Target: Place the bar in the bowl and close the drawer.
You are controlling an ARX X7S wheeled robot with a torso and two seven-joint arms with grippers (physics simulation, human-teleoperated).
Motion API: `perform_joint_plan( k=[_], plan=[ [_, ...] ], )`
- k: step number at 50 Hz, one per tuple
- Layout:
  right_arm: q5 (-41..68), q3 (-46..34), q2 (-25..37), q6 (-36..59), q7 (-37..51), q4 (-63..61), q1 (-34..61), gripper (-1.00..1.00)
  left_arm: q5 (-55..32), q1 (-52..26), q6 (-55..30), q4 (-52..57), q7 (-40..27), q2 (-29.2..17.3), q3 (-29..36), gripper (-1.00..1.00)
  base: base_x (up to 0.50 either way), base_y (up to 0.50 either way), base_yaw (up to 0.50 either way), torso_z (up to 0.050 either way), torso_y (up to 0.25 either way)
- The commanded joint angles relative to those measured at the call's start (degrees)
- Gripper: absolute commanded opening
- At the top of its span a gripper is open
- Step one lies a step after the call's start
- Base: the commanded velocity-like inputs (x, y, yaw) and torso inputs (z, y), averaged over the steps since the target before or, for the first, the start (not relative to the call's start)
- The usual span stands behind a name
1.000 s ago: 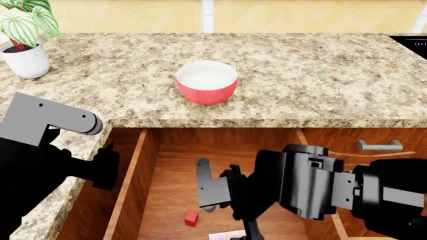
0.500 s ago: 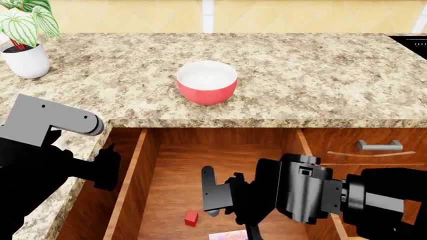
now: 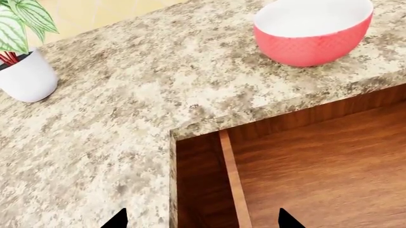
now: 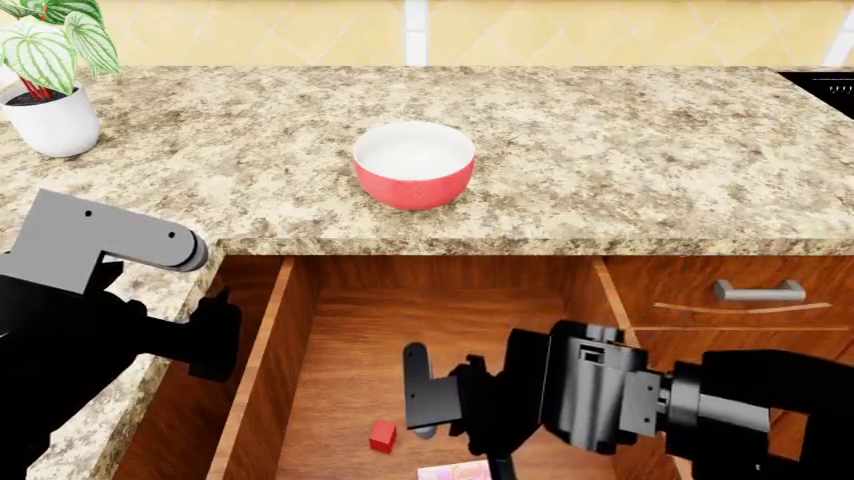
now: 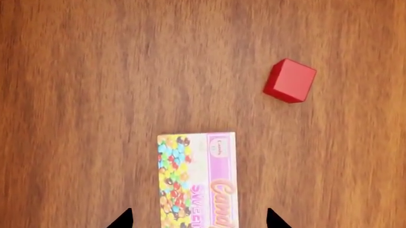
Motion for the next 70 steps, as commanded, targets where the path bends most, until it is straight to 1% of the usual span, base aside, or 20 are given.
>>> perform_joint_plan(
  k=[1, 70],
  plan=[
    [-1.3, -0.6, -1.5, -2.1, -0.2, 3.7, -1.9, 1.0, 0.2, 0.1, 0.3, 0.0, 0.3, -0.3, 0.1, 1.0, 0.0, 0.0, 0.0, 0.0, 0.0],
    [-5.3, -2.6, -5.1, -8.5, -0.4, 14.7, -7.9, 1.0, 2.5, 0.9, 1.7, -0.9, 2.1, -0.6, 1.5, 1.0, 0.0, 0.0, 0.0, 0.0, 0.0]
  ],
)
